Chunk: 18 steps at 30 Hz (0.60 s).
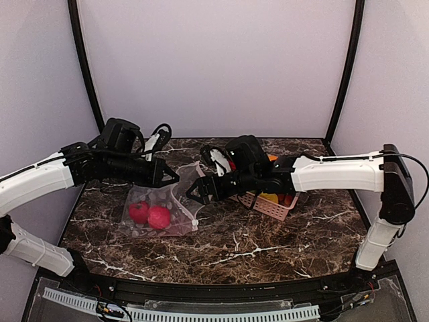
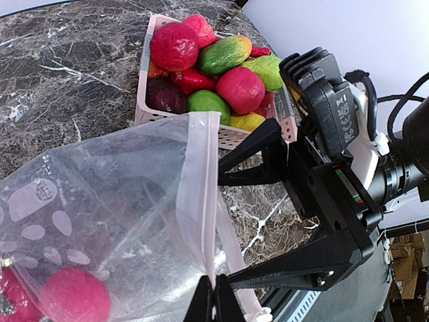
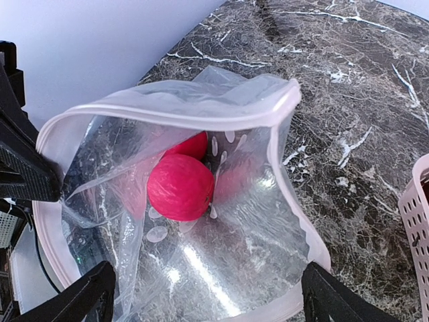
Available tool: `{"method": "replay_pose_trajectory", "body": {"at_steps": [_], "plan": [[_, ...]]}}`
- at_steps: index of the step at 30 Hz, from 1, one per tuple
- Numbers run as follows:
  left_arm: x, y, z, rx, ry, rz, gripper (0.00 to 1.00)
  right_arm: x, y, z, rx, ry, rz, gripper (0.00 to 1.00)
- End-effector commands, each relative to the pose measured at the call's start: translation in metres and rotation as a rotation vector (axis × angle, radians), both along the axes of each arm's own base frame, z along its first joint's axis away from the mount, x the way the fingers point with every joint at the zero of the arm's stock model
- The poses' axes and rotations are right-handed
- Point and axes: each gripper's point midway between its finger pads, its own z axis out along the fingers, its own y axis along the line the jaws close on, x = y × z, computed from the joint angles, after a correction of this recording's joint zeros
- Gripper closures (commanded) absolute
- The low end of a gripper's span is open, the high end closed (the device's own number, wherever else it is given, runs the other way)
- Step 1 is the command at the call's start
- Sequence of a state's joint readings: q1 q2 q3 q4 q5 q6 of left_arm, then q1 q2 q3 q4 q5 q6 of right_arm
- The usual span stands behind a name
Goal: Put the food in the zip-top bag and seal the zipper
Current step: Place the fake fruit in the zipper food storage bag, then pick up the fake fruit from the bin.
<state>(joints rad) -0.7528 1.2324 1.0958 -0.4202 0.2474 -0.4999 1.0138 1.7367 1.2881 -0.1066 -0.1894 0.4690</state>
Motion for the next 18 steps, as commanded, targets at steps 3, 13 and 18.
{"method": "replay_pose_trajectory", "body": {"at_steps": [3, 13, 18], "plan": [[0.000, -0.001, 0.009, -0.005, -0.017, -0.013, 0.99, -0.006, 0.003, 0.031, 0.050, -0.060, 0.028, 0.06], [0.007, 0.019, 0.011, 0.088, -0.082, 0.045, 0.99, -0.015, -0.032, 0.091, 0.090, -0.179, 0.001, 0.06], [0.007, 0.018, 0.004, 0.094, -0.066, 0.042, 0.99, 0.013, -0.084, 0.083, -0.075, -0.217, -0.199, 0.05]]}}
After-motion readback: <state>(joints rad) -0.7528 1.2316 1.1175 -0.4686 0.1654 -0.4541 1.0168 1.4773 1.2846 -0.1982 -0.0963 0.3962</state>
